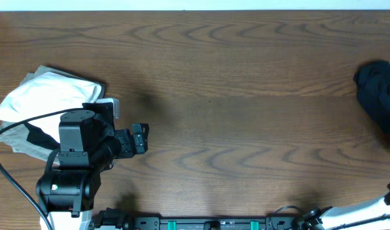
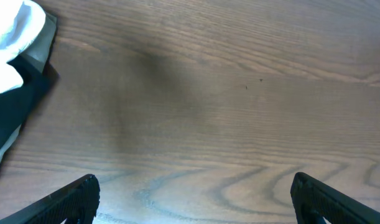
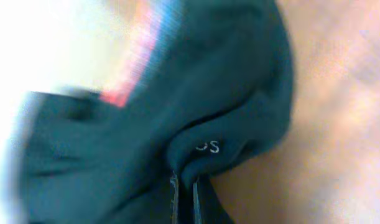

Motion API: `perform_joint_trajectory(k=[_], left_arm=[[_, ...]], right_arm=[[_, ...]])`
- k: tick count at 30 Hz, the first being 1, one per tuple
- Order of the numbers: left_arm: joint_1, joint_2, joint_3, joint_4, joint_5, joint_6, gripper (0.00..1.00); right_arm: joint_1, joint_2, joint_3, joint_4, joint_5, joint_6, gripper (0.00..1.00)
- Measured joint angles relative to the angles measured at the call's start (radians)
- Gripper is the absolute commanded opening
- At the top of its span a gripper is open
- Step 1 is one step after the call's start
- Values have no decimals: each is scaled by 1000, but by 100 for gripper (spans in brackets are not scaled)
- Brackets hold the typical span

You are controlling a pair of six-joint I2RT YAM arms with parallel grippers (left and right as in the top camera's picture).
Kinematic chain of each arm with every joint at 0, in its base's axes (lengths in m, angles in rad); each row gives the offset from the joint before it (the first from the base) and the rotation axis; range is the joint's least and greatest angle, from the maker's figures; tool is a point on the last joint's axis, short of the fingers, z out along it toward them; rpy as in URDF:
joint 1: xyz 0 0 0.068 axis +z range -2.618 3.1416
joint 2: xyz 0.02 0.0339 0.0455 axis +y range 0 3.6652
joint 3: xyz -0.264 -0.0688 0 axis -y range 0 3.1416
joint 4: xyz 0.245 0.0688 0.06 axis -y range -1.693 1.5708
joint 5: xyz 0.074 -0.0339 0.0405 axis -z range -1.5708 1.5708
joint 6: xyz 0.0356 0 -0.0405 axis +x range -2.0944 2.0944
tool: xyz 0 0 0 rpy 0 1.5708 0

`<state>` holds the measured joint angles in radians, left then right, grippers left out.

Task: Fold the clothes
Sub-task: 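Grasp the black leggings' red-lined waistband with the right gripper, then drag the leggings leftward toward the table center with the right gripper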

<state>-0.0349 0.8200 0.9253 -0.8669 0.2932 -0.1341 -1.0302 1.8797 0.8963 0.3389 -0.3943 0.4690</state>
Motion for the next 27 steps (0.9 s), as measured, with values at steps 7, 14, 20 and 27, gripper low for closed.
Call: perform_joint_trajectory(k=[7,14,20,27], left_arm=[[0,0,0,0,0,0,98],[0,0,0,0,0,0,98],[0,0,1,-8,0,0,98],[0,0,1,-13,0,0,98]], right_arm=[[162,-345,35,40,-242,131,2],[566,-636,79,-195,-513,117,59],[784,-681,84,-724,-554,-91,99],[818,-646,73,-964,-241,-235,99]])
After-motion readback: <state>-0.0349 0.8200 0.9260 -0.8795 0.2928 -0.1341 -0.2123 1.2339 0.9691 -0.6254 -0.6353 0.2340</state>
